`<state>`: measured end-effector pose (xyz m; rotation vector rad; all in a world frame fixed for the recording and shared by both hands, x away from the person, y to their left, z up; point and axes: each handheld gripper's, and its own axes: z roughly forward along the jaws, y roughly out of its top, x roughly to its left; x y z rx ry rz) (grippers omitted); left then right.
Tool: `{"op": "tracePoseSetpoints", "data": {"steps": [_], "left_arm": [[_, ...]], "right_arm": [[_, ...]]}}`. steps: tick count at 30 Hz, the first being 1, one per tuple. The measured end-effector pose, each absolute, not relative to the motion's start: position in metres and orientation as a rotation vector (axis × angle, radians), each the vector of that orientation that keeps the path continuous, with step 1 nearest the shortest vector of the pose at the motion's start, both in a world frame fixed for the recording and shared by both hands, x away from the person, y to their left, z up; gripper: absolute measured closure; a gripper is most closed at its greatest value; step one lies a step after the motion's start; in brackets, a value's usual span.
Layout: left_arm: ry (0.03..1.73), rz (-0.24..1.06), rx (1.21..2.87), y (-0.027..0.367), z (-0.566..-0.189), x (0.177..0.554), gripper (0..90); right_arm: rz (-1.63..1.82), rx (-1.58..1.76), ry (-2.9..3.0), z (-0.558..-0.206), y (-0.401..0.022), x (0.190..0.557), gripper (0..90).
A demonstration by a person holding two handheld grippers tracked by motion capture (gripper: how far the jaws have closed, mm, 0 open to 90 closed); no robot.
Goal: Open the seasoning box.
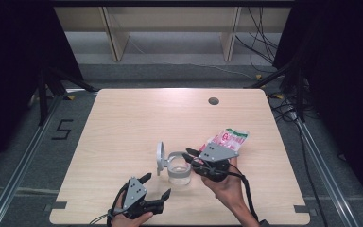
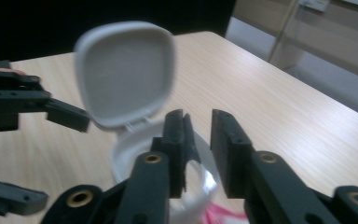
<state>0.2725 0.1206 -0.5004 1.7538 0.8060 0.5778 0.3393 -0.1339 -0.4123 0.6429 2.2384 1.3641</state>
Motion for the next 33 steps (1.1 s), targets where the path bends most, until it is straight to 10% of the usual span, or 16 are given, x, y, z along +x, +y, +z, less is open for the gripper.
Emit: {"op": "tracePoseSetpoints", "data": {"steps": [33], "left_arm": [[0.843,0.522,1.771,0.105,-0.506,0.269,15.2]], "right_arm": [[1.243,1.255,2.013,-0.467,-0.258,0.353,28.6]]}}
